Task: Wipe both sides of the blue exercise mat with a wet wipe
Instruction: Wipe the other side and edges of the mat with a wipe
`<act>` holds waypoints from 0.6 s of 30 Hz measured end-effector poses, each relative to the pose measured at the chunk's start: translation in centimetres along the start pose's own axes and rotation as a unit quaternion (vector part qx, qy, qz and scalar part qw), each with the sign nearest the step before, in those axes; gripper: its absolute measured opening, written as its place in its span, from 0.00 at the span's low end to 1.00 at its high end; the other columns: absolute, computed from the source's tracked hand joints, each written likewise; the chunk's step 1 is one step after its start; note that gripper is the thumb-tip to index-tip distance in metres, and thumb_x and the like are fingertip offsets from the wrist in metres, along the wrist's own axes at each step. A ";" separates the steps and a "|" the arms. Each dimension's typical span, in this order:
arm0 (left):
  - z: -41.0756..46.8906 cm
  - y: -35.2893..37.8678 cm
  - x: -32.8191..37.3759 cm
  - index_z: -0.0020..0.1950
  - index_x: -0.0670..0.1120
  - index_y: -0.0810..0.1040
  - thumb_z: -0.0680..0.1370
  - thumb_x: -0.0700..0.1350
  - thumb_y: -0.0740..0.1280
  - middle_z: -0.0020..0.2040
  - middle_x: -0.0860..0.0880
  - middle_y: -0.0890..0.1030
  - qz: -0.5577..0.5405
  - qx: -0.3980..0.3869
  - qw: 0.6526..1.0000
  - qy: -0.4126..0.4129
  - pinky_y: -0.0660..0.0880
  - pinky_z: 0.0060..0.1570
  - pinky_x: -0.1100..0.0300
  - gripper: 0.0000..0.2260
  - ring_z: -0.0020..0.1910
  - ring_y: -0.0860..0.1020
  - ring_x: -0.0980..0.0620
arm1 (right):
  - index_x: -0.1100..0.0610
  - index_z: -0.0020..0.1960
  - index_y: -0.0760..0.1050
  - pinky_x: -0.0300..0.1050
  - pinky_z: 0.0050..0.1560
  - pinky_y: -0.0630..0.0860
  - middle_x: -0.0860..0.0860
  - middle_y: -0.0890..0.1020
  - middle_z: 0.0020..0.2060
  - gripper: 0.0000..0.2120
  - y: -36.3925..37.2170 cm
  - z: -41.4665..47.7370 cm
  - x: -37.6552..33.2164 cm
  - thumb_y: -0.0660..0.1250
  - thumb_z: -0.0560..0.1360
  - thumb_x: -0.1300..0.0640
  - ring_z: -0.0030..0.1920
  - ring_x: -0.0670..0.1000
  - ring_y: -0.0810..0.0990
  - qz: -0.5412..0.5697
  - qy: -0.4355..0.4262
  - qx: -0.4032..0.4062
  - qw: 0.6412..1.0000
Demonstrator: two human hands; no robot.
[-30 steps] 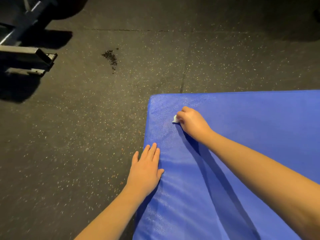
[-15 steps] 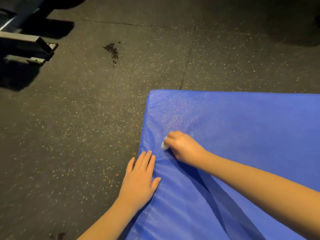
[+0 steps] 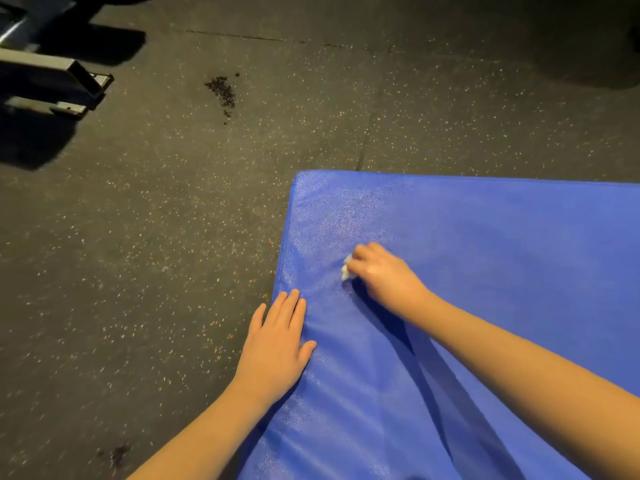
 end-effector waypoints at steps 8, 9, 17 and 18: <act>-1.2 0.4 0.3 0.63 0.40 0.79 0.75 0.55 0.54 0.64 0.43 0.78 0.001 0.032 0.999 0.000 0.74 0.59 0.48 0.27 0.61 0.78 0.44 | 0.60 0.37 0.74 0.45 0.26 0.70 0.55 0.76 0.37 0.09 -0.1 -3.4 -3.9 0.71 0.71 0.57 0.34 0.57 0.74 -0.006 -0.049 -0.008 0.999; -1.2 0.3 0.3 0.63 0.40 0.79 0.75 0.55 0.54 0.64 0.43 0.78 0.001 0.031 1.000 -0.001 0.77 0.57 0.49 0.27 0.61 0.79 0.45 | 0.59 0.36 0.72 0.45 0.25 0.68 0.55 0.76 0.36 0.11 -0.4 -2.9 -3.2 0.73 0.71 0.58 0.33 0.57 0.73 -0.014 -0.019 0.013 1.000; -1.3 0.3 0.3 0.63 0.41 0.79 0.75 0.55 0.54 0.64 0.44 0.79 0.008 0.032 0.999 -0.002 0.78 0.54 0.48 0.27 0.61 0.79 0.45 | 0.62 0.40 0.74 0.50 0.23 0.70 0.56 0.72 0.32 0.08 0.8 -2.2 -3.0 0.67 0.75 0.59 0.30 0.59 0.72 0.030 0.055 0.023 0.998; -1.3 0.3 0.3 0.63 0.40 0.79 0.75 0.55 0.54 0.64 0.44 0.79 0.010 0.032 0.999 -0.002 0.78 0.54 0.48 0.27 0.61 0.79 0.45 | 0.62 0.37 0.73 0.49 0.23 0.70 0.57 0.71 0.31 0.09 1.0 -2.6 -3.4 0.67 0.74 0.60 0.29 0.60 0.72 0.042 0.053 0.018 0.998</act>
Point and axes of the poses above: each hand's wrist, its own z-axis towards the middle knuckle, its own y-axis out of the palm, x = y × z, the point moved 3 cm from there along z, towards the middle knuckle
